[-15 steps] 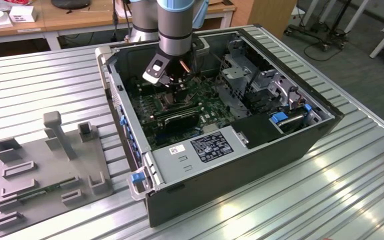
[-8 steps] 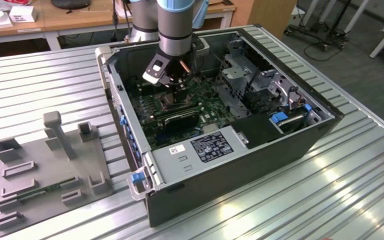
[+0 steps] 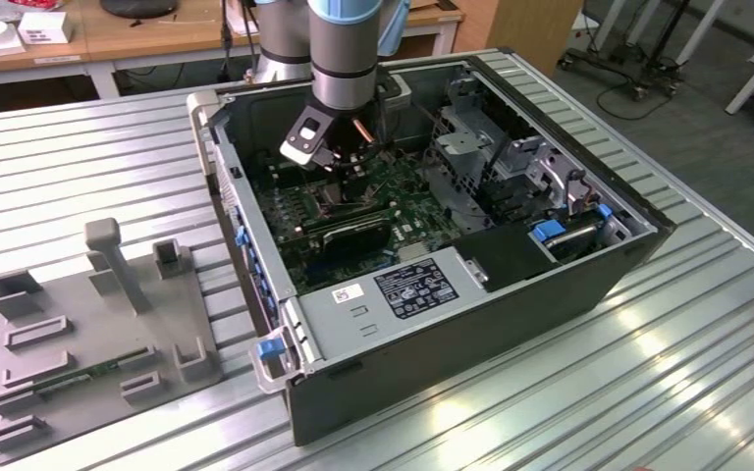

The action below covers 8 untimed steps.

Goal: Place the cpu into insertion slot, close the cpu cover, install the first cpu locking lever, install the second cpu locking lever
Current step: 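Place the cpu into insertion slot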

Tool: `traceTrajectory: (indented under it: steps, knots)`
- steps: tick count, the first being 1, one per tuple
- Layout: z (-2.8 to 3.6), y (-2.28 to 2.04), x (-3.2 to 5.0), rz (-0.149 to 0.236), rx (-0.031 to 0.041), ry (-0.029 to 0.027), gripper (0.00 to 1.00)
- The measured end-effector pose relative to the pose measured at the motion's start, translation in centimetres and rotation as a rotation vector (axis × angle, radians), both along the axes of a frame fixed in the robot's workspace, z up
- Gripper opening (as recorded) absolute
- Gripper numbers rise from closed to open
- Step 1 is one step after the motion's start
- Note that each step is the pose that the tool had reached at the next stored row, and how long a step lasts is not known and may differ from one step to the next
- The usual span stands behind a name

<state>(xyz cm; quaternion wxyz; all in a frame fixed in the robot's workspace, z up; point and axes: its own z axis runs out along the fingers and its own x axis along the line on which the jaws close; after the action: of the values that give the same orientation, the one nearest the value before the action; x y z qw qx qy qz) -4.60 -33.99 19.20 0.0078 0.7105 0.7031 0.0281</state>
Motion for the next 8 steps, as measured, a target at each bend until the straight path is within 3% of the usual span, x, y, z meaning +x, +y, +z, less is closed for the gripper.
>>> traceTrajectory:
  steps: [8]
  knots:
    - [-0.07,0.0,-0.11,0.0,-0.0001,0.0001,0.54]
